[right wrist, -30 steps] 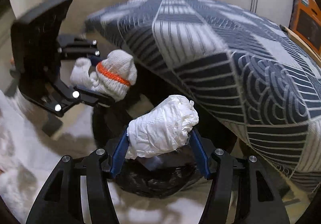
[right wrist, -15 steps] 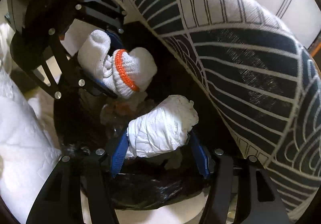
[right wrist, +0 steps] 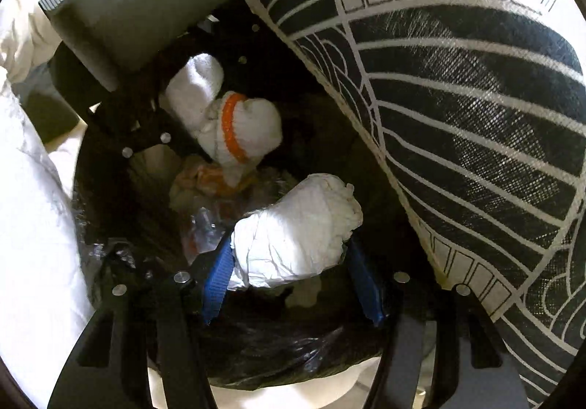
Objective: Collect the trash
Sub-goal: 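Open both tools to drop the sock and cloth into the bin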
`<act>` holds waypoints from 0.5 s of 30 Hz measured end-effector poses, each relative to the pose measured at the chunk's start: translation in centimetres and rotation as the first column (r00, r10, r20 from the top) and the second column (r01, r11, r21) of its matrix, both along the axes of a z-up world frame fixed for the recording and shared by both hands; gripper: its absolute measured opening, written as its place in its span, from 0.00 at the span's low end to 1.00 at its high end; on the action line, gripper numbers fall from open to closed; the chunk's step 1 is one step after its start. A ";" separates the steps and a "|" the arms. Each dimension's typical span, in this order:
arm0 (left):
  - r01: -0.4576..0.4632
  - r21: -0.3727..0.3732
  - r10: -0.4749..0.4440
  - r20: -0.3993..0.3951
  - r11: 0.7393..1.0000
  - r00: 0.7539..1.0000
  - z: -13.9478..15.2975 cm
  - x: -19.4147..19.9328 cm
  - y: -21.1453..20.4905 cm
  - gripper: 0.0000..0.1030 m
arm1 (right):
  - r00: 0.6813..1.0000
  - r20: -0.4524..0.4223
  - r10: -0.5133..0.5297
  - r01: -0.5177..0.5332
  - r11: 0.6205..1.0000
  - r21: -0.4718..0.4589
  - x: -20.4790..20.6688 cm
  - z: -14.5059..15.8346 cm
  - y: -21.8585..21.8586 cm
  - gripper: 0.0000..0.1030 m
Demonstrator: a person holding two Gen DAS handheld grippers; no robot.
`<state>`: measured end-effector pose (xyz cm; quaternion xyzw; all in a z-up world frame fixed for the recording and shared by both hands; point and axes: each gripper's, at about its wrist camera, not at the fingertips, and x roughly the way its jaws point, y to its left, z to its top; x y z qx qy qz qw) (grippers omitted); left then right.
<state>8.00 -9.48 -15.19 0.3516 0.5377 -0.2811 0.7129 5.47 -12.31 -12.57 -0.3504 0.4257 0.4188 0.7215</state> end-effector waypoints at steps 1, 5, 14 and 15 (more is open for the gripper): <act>0.004 0.007 -0.004 -0.003 1.000 1.000 -0.2 0.0 0.0 0.51 | 1.000 -0.007 -0.004 0.004 1.000 0.001 0.1 -0.1 0.0 0.57; -0.001 -0.025 0.001 -0.008 1.000 1.000 -0.3 0.0 0.1 0.58 | 1.000 0.003 -0.027 0.027 1.000 0.002 0.3 -0.7 0.1 0.63; -0.041 -0.163 0.052 0.068 0.986 0.996 2.0 -2.5 1.5 0.74 | 0.993 0.055 -0.101 0.097 0.993 0.067 -0.8 1.7 -1.6 0.85; -0.043 -0.181 0.060 0.087 0.983 0.994 2.4 -2.9 1.7 0.77 | 0.992 0.060 -0.108 0.103 0.992 0.078 -1.1 2.0 -1.9 0.85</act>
